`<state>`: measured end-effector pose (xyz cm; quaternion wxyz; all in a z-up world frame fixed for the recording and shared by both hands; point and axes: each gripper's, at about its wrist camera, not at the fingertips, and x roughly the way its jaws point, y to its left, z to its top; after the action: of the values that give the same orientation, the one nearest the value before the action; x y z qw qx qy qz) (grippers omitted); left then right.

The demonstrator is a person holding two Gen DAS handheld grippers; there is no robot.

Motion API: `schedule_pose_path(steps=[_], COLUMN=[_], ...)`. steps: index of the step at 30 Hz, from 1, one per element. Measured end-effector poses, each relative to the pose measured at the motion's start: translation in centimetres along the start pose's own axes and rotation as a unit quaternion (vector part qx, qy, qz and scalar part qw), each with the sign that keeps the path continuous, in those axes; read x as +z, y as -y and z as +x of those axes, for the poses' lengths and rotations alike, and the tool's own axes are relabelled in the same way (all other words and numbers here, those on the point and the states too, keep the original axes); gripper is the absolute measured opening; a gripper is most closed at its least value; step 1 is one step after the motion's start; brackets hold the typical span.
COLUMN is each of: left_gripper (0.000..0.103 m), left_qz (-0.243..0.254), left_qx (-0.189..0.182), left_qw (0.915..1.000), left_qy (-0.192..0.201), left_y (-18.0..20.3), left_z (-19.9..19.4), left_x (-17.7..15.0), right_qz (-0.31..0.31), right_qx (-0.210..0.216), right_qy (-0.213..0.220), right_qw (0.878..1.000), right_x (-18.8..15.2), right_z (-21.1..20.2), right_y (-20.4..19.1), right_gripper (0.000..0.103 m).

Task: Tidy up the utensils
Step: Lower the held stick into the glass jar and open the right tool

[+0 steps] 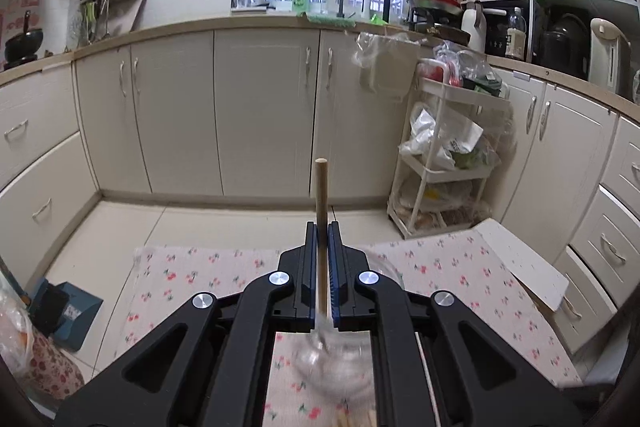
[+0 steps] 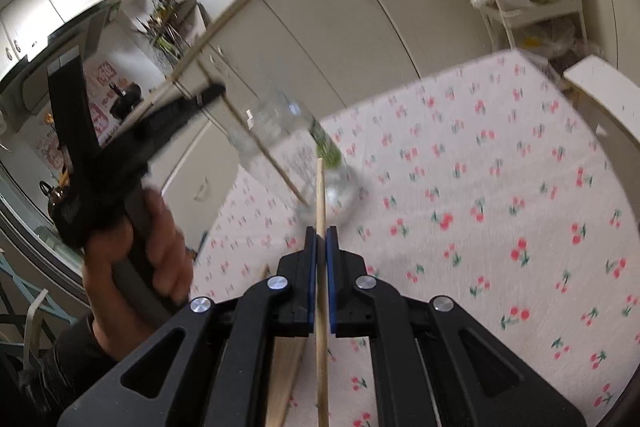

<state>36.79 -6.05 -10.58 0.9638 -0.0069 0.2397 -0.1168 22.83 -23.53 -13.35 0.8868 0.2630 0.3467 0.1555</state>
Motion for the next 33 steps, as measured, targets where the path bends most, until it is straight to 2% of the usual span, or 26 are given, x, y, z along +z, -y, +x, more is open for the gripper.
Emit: schedule_pose_path(steps=[5, 10, 16, 21, 24, 33], left_gripper=[0.006, 0.011, 0.021, 0.022, 0.023, 0.028], left_qz=[-0.013, -0.032, -0.051, -0.07, -0.077, -0.074], left_qx=[-0.004, -0.006, -0.014, -0.02, -0.022, -0.022], left_qw=[0.9996, 0.998, 0.9946, 0.991, 0.9893, 0.9866], left_qy=[-0.025, -0.054, -0.089, -0.113, -0.122, -0.144], left_y=[-1.9, -3.7, -5.3, -6.3, -6.8, -6.3], left_z=[-3.3, -5.6, -7.3, -7.7, -7.7, -7.7], left_x=[-1.8, -4.2, -7.3, -9.0, -9.5, -9.9], right_qz=[-0.018, -0.027, -0.013, -0.018, -0.039, -0.072], right_qx=[0.027, 0.05, 0.035, -0.002, -0.028, -0.044], right_qy=[0.081, 0.15, 0.207, 0.229, 0.235, 0.218], right_qw=[0.996, 0.987, 0.978, 0.973, 0.971, 0.972], right_x=[4.5, 9.0, 13.0, 14.2, 13.8, 11.9], right_z=[-0.6, 1.5, 5.1, 7.5, 8.6, 10.3], right_y=[-3.3, -6.3, -7.0, -6.5, -6.5, -6.3], right_gripper=[0.006, 0.006, 0.006, 0.006, 0.006, 0.006])
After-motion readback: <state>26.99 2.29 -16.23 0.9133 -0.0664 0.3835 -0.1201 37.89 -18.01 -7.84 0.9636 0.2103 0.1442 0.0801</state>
